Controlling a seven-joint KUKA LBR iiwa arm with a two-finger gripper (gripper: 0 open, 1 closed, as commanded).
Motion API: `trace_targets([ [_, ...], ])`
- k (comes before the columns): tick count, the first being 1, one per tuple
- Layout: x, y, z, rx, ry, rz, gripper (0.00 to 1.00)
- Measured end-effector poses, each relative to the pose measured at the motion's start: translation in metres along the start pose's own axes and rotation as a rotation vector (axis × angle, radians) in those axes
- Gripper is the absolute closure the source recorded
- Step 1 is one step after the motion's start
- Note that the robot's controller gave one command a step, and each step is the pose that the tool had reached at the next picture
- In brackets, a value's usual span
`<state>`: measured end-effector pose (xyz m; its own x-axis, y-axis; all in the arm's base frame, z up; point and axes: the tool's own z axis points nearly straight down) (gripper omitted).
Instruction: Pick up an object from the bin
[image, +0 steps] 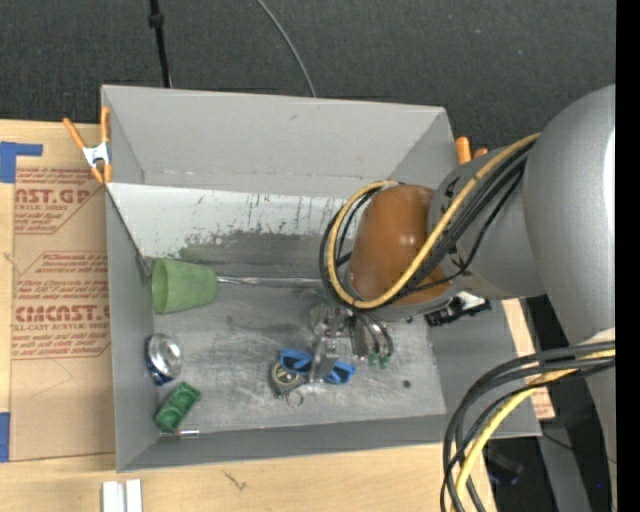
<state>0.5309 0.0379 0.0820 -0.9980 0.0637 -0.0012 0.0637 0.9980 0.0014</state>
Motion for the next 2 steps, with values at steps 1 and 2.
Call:
trace_targets([
  [1, 0.013, 0.015, -0.105, 0.000, -0.005, -0.308, 1.00],
  [2, 0.003, -0.043, -0.161, 0.003, -0.004, -0.593, 1.00],
])
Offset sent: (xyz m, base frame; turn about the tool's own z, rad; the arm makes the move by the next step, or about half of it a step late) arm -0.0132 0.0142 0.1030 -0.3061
